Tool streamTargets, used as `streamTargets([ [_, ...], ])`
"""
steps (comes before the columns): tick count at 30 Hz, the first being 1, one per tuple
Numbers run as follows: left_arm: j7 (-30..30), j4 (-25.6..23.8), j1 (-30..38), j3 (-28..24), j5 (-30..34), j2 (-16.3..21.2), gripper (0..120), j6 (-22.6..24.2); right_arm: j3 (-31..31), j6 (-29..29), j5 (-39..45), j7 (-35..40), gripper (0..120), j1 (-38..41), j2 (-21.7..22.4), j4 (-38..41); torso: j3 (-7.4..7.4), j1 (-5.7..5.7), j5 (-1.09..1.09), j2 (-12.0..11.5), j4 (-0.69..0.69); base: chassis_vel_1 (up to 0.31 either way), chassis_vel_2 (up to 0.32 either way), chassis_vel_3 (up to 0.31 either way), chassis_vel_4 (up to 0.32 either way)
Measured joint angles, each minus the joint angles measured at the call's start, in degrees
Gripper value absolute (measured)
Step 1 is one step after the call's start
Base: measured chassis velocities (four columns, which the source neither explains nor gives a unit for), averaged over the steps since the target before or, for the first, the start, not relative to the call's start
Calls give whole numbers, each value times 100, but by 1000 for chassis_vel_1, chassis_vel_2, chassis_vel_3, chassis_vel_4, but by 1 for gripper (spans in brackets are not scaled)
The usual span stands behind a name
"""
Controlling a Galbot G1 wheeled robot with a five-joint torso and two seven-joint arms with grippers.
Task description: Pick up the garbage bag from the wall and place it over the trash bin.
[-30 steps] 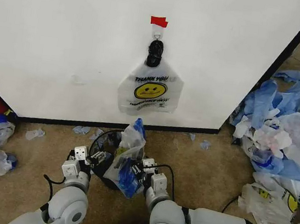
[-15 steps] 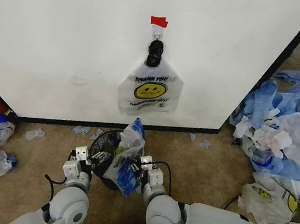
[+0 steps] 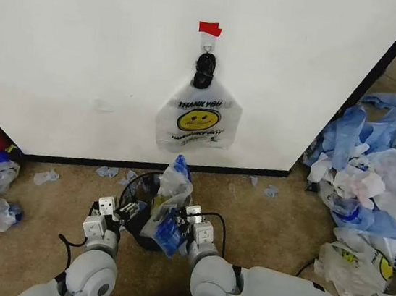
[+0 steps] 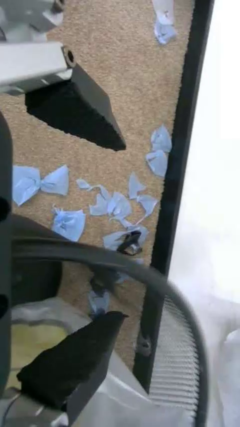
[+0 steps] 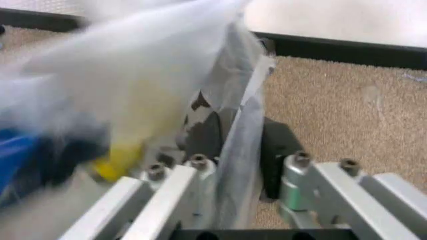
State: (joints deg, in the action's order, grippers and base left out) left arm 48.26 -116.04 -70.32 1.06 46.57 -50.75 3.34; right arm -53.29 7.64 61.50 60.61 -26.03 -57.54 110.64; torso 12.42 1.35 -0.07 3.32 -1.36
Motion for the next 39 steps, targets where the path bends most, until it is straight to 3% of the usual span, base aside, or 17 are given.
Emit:
streamTargets([
  [5, -2, -14, 45, -11, 20, 43, 94, -3, 74, -4, -7, 1, 3, -88, 6, 8, 0, 0, 2, 0, 1, 0, 0, 0, 0],
  [13, -6, -37, 78, -17, -40, 64, 94, 17, 243, -48, -112, 40, 3, -258, -79, -55, 0, 0, -4, 0, -1, 0, 0, 0, 0],
  [20, -124, -408, 318, 118, -69, 270, 94, 189, 470, -70, -157, 68, 3, -306, -214, -171, 0, 0, 0, -1, 0, 0, 0, 0, 0],
  [25, -140, -1366, 696, 113, 930, 711, 94, 383, 518, -100, -185, 41, 3, -305, -270, -257, 0, 0, 1, -1, 0, 0, 0, 0, 0],
  [26, -140, -1366, 696, 113, 930, 711, 94, 383, 518, -100, -185, 41, 3, -305, -270, -257, 0, 0, 1, -1, 0, 0, 0, 0, 0],
  [29, -154, -1798, 1067, -104, 1915, 905, 94, 375, 527, -114, -209, 22, 3, -302, -268, -259, 0, 0, 1, -1, 0, 0, 0, 0, 0],
  [34, -355, -1831, 1443, -400, 2555, 1012, 94, 293, 529, -117, -214, 23, 2, -290, -265, -248, 0, 0, 0, -1, 0, 0, 0, 0, 0],
  [39, -447, -1490, 1812, -974, 3171, 1096, 94, 244, 527, -117, -213, 24, 2, -278, -210, -202, 0, 0, 0, -1, 0, 0, 0, 0, 0],
])
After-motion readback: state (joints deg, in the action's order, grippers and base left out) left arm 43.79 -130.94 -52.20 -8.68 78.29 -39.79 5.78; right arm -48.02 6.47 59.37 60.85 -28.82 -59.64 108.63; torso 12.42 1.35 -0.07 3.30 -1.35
